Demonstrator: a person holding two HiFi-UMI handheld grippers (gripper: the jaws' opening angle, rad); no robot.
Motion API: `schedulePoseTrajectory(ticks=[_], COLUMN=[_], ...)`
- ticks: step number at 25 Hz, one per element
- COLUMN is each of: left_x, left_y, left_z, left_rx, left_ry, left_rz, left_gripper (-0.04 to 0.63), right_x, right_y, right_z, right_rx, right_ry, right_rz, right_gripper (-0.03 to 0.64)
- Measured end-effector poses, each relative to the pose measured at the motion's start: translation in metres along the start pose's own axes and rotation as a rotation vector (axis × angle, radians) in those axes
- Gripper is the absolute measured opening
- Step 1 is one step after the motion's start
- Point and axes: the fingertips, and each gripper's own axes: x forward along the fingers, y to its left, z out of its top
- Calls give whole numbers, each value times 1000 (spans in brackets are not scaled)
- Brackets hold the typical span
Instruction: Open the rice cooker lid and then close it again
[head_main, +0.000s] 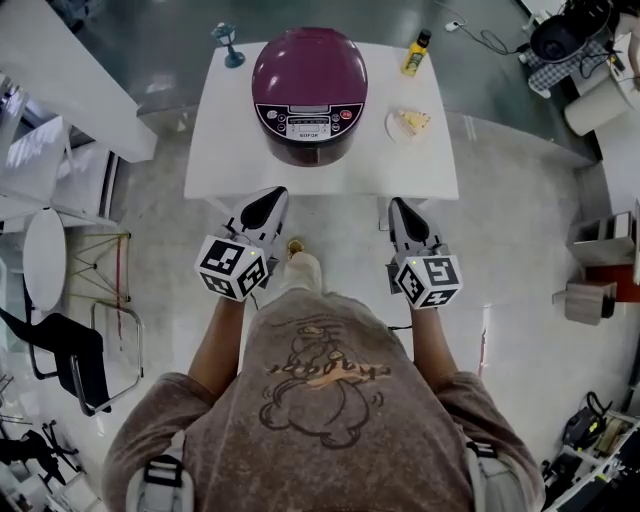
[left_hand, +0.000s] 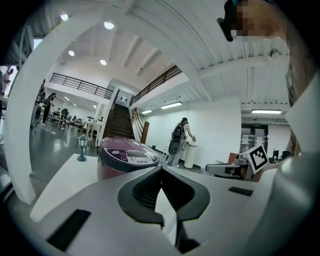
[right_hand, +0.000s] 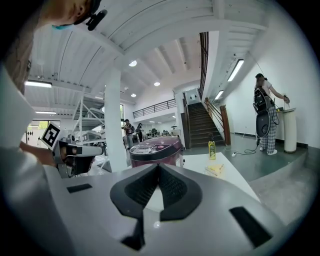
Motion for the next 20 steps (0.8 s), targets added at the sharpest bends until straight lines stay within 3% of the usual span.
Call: schedulePoseTrajectory(ticks=[11,20], left_x=[-31,-31], left_y=[13,7], left_z=[-7,1], left_rx=[-12,2], left_ry=[-31,-49], left_rz=[84,67], left_gripper=[20,20], right_x=[-3,-9], right_y=[14,19], right_z=[-9,-8], right_rx=[0,0], right_ry=[-7,-19], right_rz=[13,16], right_gripper=[2,2])
